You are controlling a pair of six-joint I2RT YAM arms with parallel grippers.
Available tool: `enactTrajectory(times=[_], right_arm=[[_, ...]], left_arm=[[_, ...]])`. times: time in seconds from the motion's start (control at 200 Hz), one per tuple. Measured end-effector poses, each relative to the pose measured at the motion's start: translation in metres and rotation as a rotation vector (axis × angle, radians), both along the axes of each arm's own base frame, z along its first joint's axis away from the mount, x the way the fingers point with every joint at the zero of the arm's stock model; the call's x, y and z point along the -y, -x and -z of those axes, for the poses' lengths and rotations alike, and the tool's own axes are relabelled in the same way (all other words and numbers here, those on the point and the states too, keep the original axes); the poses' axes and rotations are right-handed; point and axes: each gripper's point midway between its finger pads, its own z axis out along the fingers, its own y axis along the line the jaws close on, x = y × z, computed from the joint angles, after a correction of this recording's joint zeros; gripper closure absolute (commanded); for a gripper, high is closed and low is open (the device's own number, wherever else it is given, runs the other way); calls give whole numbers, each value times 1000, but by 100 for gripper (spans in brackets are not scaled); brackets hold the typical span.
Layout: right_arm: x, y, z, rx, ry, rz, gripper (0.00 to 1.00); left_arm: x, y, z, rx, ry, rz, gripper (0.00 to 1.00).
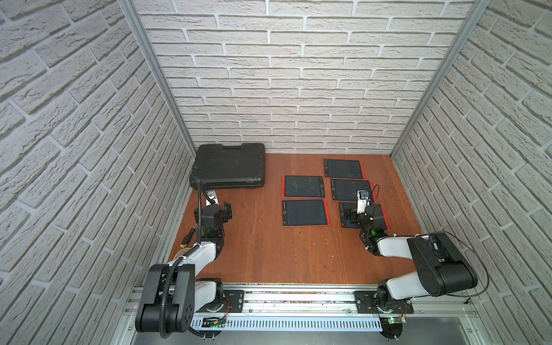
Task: Place the stylus back onto the writing tablet
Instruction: Reset both arms
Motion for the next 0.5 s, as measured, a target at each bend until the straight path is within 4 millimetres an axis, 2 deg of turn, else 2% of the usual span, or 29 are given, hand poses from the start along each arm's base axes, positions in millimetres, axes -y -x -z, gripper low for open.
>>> enactTrajectory(times=[0.09, 0.15, 0.24, 0.39, 0.5], right_arm=[[2, -2, 2, -22, 2, 7, 1], [3, -9, -5, -9, -3, 16, 1], [4, -16, -15, 15, -6, 27, 1], [6, -16, -12, 5, -6, 34, 1], [6, -15, -11, -4, -5, 37, 1]], left_arm=[[7, -7, 6, 18, 1, 43, 2], [9, -9, 13, 26, 0, 62, 2], [14, -9, 30, 10, -3, 93, 2], [18, -12, 55, -26, -3, 124, 2], [20, -21, 50, -25, 3, 139, 2]])
